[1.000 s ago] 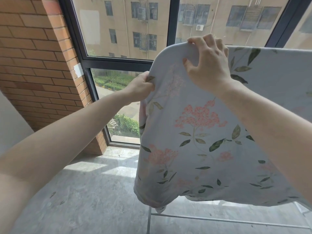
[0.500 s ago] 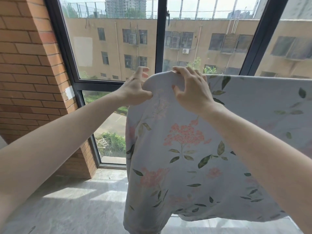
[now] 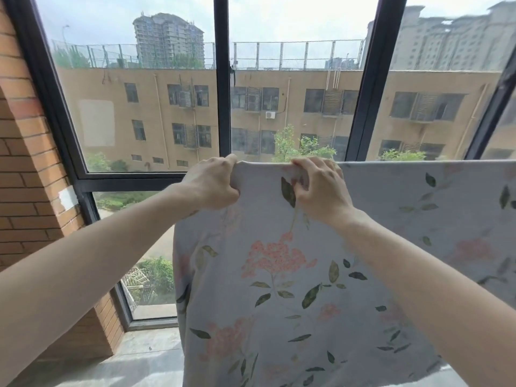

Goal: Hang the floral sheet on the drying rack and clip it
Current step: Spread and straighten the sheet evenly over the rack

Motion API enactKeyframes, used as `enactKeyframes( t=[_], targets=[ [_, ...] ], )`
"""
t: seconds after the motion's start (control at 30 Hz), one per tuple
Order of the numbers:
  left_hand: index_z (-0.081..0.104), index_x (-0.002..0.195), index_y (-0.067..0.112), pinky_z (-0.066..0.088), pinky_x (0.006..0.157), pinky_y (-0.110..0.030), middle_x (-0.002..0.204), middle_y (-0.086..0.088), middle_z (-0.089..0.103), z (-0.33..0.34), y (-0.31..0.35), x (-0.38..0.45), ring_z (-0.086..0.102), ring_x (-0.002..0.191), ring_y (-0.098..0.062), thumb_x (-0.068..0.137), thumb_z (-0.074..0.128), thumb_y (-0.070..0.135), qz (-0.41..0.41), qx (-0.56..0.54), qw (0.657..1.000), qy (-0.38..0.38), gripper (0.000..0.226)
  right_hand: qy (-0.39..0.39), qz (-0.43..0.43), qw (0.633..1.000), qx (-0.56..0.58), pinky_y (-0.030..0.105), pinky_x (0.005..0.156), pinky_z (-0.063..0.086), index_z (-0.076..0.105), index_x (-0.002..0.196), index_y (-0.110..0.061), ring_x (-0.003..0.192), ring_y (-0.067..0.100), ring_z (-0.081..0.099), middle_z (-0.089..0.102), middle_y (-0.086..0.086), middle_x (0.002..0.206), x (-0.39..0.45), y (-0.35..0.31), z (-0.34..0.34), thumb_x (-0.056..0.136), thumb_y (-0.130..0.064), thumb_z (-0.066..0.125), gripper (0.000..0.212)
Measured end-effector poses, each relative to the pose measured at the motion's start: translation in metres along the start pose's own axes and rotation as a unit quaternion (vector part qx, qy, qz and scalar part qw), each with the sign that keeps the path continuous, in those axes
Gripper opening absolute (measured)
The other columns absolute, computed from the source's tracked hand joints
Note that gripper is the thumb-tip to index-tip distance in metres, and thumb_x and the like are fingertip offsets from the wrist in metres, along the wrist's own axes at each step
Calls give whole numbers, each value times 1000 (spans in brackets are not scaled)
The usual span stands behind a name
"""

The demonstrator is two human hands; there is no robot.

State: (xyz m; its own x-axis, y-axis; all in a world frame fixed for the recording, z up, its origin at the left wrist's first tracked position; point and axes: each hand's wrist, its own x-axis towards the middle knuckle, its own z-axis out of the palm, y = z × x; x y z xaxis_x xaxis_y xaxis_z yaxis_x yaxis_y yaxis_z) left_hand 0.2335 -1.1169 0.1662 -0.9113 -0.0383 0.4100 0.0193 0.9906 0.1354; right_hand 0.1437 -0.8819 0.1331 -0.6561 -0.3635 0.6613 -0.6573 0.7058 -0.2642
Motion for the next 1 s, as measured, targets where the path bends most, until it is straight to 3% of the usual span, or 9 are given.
enactKeyframes(
  t=[0.2, 0.3, 0.43, 0.53, 0.87, 1.0],
  targets=[
    [47, 95, 23, 40, 68, -37, 86, 2, 57, 5, -9, 3, 55, 81, -28, 79, 63, 26, -36, 15, 999, 15, 23, -5, 38, 998, -53, 46, 127, 13, 46, 147, -23, 142, 25, 32, 47, -1, 147, -11, 58, -20, 92, -27, 65, 59],
    [48, 95, 21, 39, 77, -38, 91, 1, 58, 5, 6, 8, 58, 88, -29, 80, 61, 26, -37, 55, 998, 9, 21, -9, 47, 997, -54, 48, 128, 9, 43, 149, -24, 148, 23, 28, 42, -2, 151, -12, 68, -23, 93, -29, 64, 60],
    [50, 128, 19, 38, 103, -43, 117, -3, 57, 11, 47, 21, 55, 111, -27, 88, 57, 28, 41, 90, 995, 3, 42, -24, 45, 998, -38, 50, 129, 6, 39, 154, -24, 152, 21, 24, 39, -4, 158, -10, 72, -26, 97, -29, 59, 61],
    [45, 144, 22, 40, 109, -44, 131, -3, 54, 23, 89, 35, 52, 122, -26, 88, 59, 32, 87, 64, 994, -1, 59, -38, 24, 998, -50, 50, 129, 3, 37, 156, -26, 153, 19, 23, 37, -6, 159, -10, 82, -34, 97, -30, 57, 62],
    [47, 125, 18, 43, 97, -41, 120, -3, 57, 59, 180, 71, 53, 113, -27, 85, 64, 30, 34, 89, 995, 0, 45, -73, 131, 984, -100, 54, 128, 0, 29, 159, -27, 157, 19, 13, 25, -4, 167, -21, 200, -106, 100, -33, 51, 63],
    [46, 133, 17, 36, 108, -47, 125, -7, 55, 73, 216, 82, 51, 119, -31, 82, 61, 32, 20, 110, 994, -6, 56, -94, 137, 980, -113, 54, 128, -1, 23, 162, -27, 158, 20, 12, 19, -3, 170, -25, 236, -125, 100, -36, 50, 68]
  ],
)
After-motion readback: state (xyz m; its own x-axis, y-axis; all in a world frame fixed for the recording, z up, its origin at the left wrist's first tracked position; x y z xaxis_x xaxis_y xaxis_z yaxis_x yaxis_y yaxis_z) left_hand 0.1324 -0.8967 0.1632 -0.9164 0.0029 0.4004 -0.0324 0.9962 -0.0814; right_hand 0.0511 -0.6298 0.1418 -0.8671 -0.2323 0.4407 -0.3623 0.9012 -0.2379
